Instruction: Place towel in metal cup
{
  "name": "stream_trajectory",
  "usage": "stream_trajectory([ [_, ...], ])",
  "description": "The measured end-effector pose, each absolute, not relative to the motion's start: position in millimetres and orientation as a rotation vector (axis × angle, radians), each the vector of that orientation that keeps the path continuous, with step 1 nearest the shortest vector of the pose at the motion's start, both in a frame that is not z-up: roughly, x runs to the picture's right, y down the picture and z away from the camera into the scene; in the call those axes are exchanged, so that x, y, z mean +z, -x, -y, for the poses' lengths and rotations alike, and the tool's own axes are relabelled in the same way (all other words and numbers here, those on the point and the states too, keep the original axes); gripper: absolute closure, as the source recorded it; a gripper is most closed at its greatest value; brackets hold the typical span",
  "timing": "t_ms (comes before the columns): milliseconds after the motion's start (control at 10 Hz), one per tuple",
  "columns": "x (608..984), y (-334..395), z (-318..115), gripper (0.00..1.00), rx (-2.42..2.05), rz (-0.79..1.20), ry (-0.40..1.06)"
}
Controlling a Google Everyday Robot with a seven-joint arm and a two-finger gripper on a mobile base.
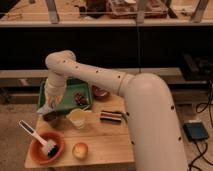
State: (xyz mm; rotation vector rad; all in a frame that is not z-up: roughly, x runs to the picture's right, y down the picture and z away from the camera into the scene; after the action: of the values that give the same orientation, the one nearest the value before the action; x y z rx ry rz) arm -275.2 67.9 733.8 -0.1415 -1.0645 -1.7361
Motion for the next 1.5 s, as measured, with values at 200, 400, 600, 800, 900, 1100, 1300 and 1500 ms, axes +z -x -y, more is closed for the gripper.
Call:
stream_trajectory([
  [200, 731.3, 277.8, -84.0, 0.98, -1.798, 0.989, 0.174],
  [400, 742.4, 284.1, -101.1, 0.98, -1.828, 0.941, 0.200],
  [600, 750.0, 283.5, -106.3, 0.98, -1.825, 0.922, 0.210],
  [800, 754.7, 283.2, -104.5, 0.98, -1.823, 0.900, 0.228],
  [900, 757.0, 284.0, -104.1, 0.98, -1.825, 0.897, 0.238],
  [1100, 763.3, 290.3, -106.7, 0.98, -1.838, 0.893, 0.271],
  [1300, 771.9, 298.4, -114.3, 0.89, -1.846, 0.894, 0.298],
  [1500, 779.7, 296.9, -118.1, 0.67, -1.842, 0.893, 0.319],
])
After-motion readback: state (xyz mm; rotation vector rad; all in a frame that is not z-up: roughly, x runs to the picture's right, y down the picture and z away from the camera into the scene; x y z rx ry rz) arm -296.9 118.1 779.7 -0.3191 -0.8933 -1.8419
